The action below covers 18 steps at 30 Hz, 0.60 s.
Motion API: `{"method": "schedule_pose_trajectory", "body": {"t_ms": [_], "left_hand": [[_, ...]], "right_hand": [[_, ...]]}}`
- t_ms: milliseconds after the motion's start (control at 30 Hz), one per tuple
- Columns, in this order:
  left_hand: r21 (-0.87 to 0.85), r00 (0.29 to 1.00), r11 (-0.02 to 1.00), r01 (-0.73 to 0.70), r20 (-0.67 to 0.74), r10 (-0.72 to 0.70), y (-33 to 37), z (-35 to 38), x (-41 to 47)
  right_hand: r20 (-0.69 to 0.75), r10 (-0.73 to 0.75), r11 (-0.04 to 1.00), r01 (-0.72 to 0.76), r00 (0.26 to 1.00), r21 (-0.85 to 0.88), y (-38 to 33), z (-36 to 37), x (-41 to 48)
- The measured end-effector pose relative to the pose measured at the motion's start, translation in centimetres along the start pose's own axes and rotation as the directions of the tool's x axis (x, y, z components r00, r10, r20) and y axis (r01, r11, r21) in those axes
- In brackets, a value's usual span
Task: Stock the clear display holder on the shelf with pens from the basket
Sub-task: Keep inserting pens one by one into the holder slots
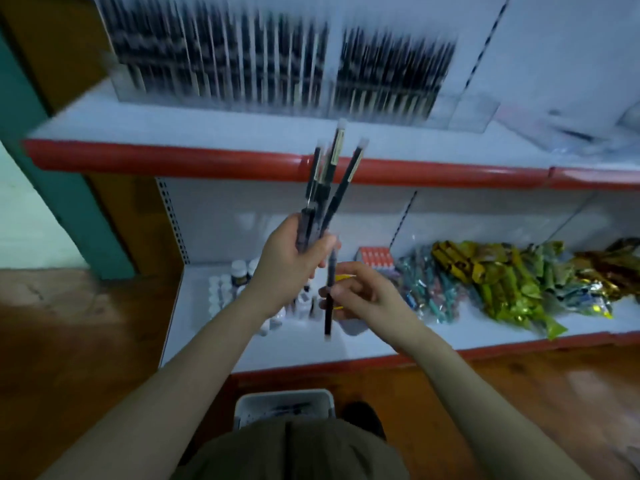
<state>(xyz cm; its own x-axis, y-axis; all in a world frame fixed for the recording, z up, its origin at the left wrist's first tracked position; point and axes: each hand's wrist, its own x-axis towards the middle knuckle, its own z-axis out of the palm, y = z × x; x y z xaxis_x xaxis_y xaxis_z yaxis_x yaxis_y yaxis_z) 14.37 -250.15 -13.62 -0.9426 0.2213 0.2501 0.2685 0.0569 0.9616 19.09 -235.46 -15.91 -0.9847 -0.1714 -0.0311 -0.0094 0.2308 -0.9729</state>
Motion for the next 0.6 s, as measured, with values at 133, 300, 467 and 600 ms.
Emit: {"method": "schedule_pose_trajectory", "body": {"t_ms": [133, 300, 467, 600], "left_hand": [[0.049, 0.997, 0.997, -0.065, -0.029, 0.067, 3.5, 0.0, 1.7], [0.111, 0.989, 0.987, -0.116, -0.078, 0.125, 7.2, -0.2, 4.6], [0.054, 0.992, 0.993, -0.104, -0.067, 0.108, 9.5, 0.5, 7.2], [-0.017, 0.994, 0.996, -0.091, -0.064, 0.09, 10.1, 1.8, 9.8]], "right_hand": [[-0.045, -0.078, 0.997, 0.079, 0.996, 0.025, -4.2, -1.3, 1.7], [-0.117, -0.183, 0.983, 0.182, 0.976, -0.024, -8.1, -4.3, 3.5], [-0.247, -0.352, 0.927, 0.3, 0.903, -0.225, -11.0, -9.4, 5.5], [-0.375, -0.32, 0.947, 0.276, 0.87, -0.166, -12.6, -14.5, 7.9]]}}
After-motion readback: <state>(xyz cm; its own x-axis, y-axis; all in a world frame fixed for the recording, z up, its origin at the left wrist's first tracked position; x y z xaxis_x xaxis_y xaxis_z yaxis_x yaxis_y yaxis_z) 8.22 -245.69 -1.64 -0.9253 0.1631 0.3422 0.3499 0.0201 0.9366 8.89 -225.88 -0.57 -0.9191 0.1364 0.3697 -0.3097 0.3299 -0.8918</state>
